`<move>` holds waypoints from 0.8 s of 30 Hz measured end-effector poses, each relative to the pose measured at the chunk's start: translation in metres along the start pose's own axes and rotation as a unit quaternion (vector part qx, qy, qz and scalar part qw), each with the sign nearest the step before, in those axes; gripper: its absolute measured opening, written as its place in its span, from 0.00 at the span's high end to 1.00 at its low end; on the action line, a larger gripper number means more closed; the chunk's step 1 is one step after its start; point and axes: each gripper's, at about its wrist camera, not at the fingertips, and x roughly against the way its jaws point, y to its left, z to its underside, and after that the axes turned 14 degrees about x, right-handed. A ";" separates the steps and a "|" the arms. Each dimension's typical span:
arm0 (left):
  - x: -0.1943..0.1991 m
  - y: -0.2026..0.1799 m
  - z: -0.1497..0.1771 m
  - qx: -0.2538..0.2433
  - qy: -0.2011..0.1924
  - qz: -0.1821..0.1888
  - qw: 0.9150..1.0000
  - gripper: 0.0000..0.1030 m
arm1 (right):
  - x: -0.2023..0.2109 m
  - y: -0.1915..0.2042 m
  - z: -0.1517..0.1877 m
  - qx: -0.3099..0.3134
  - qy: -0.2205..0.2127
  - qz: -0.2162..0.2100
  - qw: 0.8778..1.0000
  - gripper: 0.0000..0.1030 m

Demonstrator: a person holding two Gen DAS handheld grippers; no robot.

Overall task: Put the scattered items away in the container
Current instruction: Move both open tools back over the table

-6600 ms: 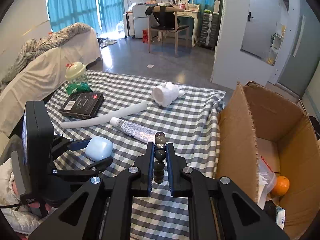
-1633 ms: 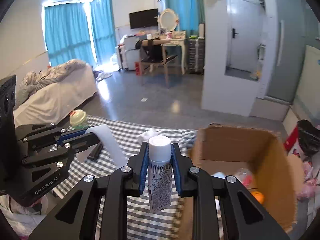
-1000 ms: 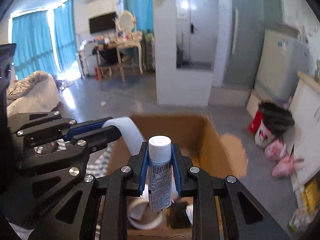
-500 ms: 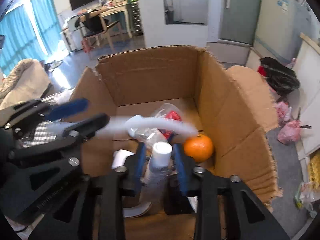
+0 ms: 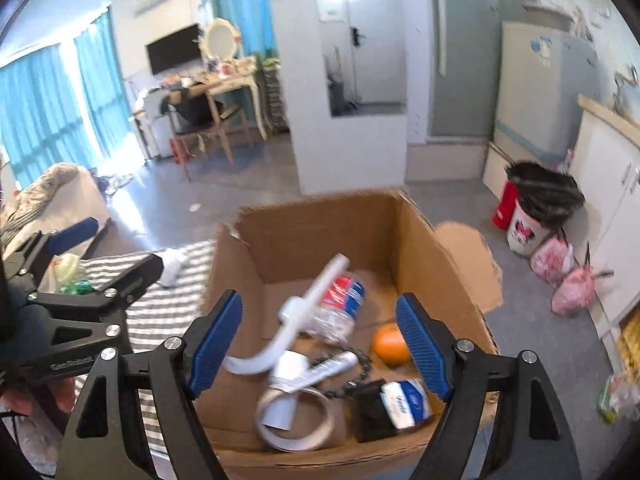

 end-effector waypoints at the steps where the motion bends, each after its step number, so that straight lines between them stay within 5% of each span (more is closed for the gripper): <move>1: 0.002 0.010 0.001 0.004 -0.002 -0.007 1.000 0.00 | 0.002 0.009 -0.005 0.008 -0.007 -0.006 1.000 0.23; 8: 0.004 0.102 0.025 0.042 0.017 -0.080 0.996 0.00 | -0.015 0.075 -0.019 0.044 -0.003 -0.057 0.997 0.19; 14: 0.002 0.207 0.067 0.091 0.056 -0.158 0.982 0.00 | -0.049 0.136 -0.032 0.075 0.018 -0.093 0.993 0.19; 19: 0.001 0.265 0.088 0.151 0.067 -0.185 0.969 0.00 | -0.087 0.188 -0.054 0.119 0.029 -0.103 0.987 0.19; 24: -0.016 0.281 0.097 0.167 0.079 -0.175 0.967 0.00 | -0.142 0.227 -0.070 0.120 0.060 -0.108 0.985 0.19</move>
